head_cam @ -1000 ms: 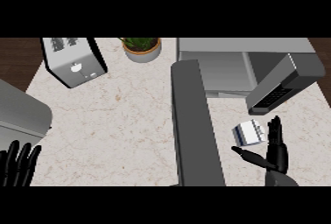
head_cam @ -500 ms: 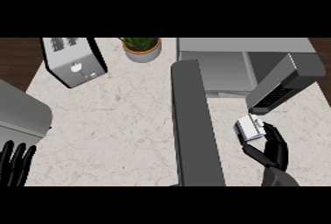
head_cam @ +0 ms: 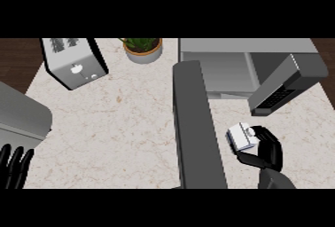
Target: Pick up the milk, place it into the microwave and close the microwave
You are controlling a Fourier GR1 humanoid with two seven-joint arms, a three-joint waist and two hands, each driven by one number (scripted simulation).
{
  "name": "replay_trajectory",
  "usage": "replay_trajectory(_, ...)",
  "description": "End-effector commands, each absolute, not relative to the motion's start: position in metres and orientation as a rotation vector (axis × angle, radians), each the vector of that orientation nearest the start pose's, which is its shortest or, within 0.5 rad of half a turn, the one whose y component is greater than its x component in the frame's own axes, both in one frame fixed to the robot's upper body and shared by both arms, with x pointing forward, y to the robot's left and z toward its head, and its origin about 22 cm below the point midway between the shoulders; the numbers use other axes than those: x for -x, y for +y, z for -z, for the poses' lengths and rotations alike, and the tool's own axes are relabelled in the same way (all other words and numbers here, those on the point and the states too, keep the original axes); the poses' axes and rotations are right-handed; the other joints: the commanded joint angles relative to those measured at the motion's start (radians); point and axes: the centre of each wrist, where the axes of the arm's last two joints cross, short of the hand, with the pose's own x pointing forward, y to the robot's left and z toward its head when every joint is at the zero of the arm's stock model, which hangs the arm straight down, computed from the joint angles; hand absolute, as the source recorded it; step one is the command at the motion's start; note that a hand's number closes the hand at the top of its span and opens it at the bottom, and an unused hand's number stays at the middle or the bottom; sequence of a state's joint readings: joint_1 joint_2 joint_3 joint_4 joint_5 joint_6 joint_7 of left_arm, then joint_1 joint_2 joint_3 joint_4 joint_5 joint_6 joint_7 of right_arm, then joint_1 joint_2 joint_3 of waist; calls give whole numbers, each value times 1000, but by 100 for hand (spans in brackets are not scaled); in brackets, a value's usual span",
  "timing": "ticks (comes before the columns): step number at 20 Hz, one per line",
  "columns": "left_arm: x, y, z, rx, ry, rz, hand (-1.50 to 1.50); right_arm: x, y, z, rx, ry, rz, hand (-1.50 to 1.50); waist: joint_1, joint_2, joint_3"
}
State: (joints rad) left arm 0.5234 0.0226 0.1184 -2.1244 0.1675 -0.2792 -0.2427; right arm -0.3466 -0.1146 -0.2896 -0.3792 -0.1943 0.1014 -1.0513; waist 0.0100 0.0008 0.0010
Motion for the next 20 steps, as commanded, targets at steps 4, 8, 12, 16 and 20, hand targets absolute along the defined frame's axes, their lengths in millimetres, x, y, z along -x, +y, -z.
replay_trajectory(4,-109,290,-50,-15,-1918,-40,-150,-273,-285,134,-249,-1833,130,150,-7,-5,-2)
replay_trajectory(8,-106,302,-49,-39,-1912,-32,-150,-271,-289,129,-342,-1858,34,150,-14,-6,-2)
replay_trajectory(12,-88,298,-59,-27,-1923,-34,-150,-267,-283,117,-343,-1858,-37,150,-15,-9,-2)
replay_trajectory(16,-99,295,-56,-16,-1915,-41,-150,-267,-256,81,-319,-1853,-59,150,-26,-9,-3)
replay_trajectory(20,-101,299,-55,-10,-1917,-42,-150,-239,-230,62,-341,-1824,-18,150,-23,-7,-2)
